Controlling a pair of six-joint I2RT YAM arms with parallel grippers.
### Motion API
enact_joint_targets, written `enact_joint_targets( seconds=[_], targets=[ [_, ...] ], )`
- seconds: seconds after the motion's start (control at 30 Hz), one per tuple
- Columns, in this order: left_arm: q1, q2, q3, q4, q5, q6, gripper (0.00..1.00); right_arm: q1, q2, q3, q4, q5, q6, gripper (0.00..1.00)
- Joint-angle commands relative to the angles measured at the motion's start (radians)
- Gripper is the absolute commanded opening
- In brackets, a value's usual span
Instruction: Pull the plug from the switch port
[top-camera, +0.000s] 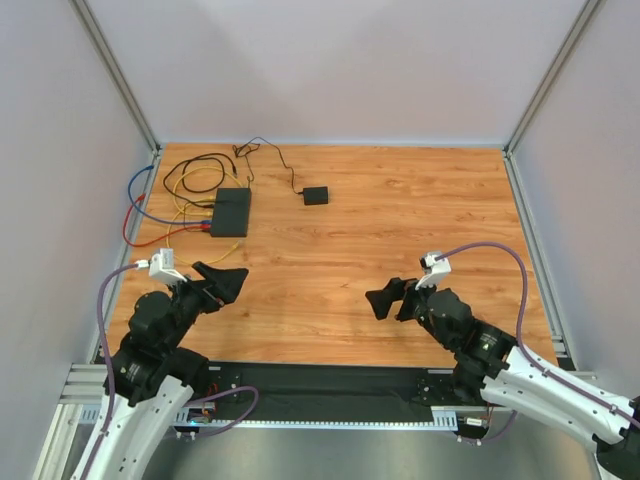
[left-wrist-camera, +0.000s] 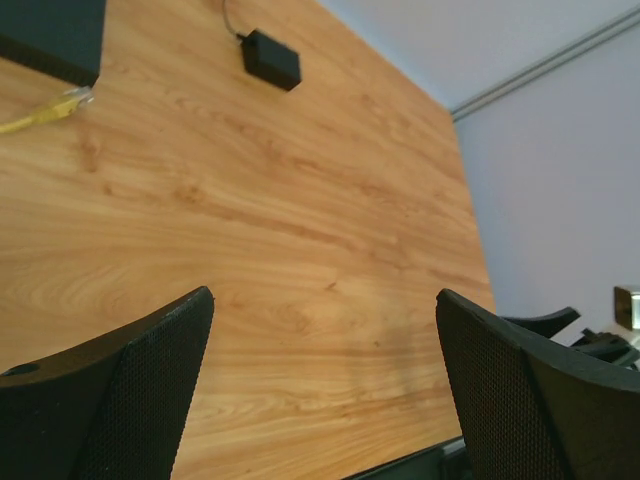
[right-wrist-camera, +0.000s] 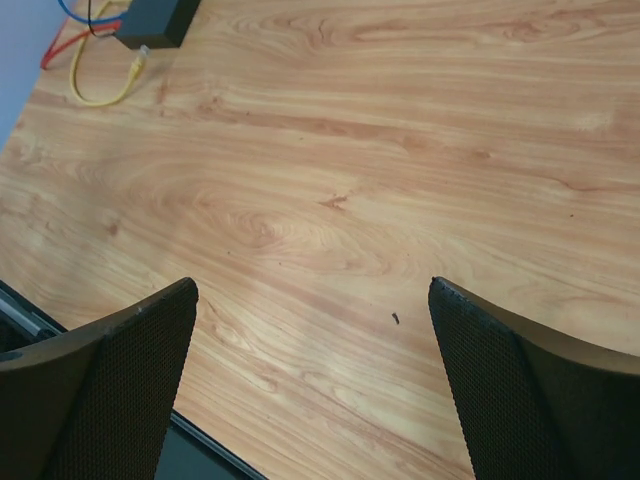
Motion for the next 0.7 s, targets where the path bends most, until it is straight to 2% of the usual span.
enact_joint_targets(
  seconds=[0.0,0.07,0.1,0.23,0.33,0.4,0.43,0.5,0.53,0.6,0.63,0.67],
  targets=[
    [-0.001,0.111,0.083,-0.057,0.0,0.078,1.0,0.002,0.041,0.041,-0.002,-0.033,0.004,1.0],
    [-0.001,0.186,0.121,-0.063,0.031,0.117,1.0,0.003,0.072,0.067,-0.07,0.053,0.081,1.0],
    [-0.001,0.272,0.17,-0.084,0.04,0.152,1.0,0.005,0.075,0.067,-0.078,0.059,0.124,1.0],
    [-0.001,0.484,0.302,-0.175,-0.032,0.188,1.0,0.003,0.084,0.018,0.088,0.022,0.058,1.0],
    [0.005,0.594,0.365,-0.19,-0.091,0.188,0.98,-0.013,0.214,0.115,0.071,0.028,0.002,1.0],
    [0.022,0.641,0.405,-0.184,-0.092,0.189,0.95,-0.027,0.396,0.262,0.016,-0.022,-0.026,1.0],
    [0.059,0.686,0.416,-0.169,-0.066,0.201,0.95,-0.044,0.531,0.322,-0.034,-0.059,-0.041,1.0],
    [0.108,0.73,0.445,-0.114,0.057,0.223,0.93,-0.067,0.662,0.483,-0.081,-0.1,-0.061,0.99],
    [0.16,0.78,0.454,-0.108,0.08,0.227,0.92,-0.086,0.778,0.529,-0.1,-0.143,-0.089,1.0],
    [0.228,0.877,0.506,-0.114,0.175,0.223,0.89,-0.11,0.883,0.663,-0.104,-0.203,-0.109,1.0],
    [0.298,0.904,0.522,-0.109,0.23,0.226,0.81,-0.13,0.97,0.695,-0.096,-0.223,-0.109,1.0],
    [0.327,0.93,0.535,-0.097,0.299,0.228,0.79,-0.138,1.006,0.729,-0.085,-0.228,-0.109,1.0]
  ],
)
